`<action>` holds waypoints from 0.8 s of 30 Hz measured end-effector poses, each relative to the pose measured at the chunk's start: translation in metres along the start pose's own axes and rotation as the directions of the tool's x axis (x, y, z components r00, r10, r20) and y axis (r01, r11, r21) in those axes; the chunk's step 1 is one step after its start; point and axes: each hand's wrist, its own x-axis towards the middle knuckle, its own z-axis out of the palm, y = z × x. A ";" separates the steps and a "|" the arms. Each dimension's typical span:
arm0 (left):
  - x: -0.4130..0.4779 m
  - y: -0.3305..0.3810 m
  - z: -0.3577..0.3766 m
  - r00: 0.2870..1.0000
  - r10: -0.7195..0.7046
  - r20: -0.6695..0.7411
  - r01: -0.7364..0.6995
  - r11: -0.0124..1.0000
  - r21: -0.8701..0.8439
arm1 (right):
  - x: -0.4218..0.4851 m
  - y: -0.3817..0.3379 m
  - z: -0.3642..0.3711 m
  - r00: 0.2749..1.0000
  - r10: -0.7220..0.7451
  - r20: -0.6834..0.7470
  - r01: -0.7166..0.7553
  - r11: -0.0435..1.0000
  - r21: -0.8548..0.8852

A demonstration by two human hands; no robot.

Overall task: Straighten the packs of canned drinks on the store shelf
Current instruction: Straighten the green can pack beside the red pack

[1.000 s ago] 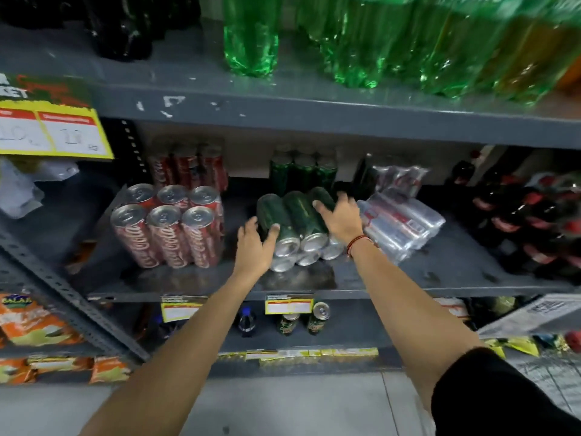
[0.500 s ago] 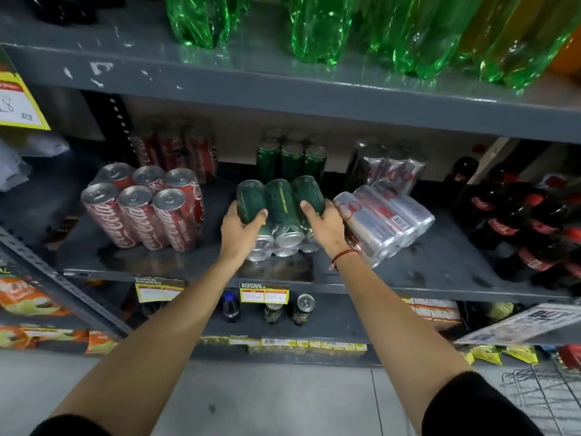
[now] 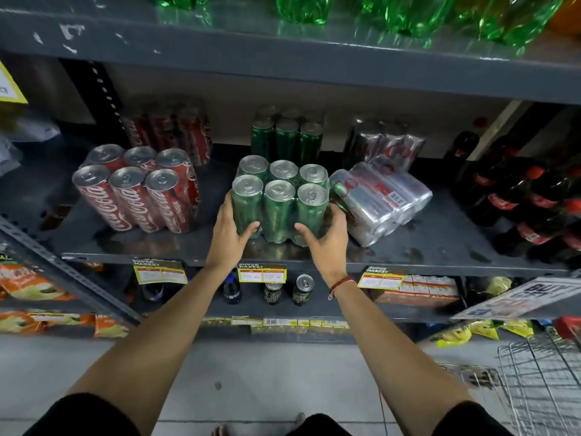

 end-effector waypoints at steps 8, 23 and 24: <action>-0.059 0.051 0.051 0.952 -0.129 -0.277 0.095 0.987 -0.133 | 0.074 -0.065 -0.023 0.989 -0.141 0.053 0.147 0.979 -0.141; -0.012 0.039 0.045 0.966 -0.221 0.134 0.247 0.944 -0.219 | 0.072 -0.063 -0.019 0.974 -0.112 0.197 0.191 0.873 -0.448; -0.004 0.028 0.030 0.960 -0.184 0.211 0.226 0.953 -0.199 | 0.064 -0.066 -0.016 0.980 -0.113 0.163 0.177 0.869 -0.462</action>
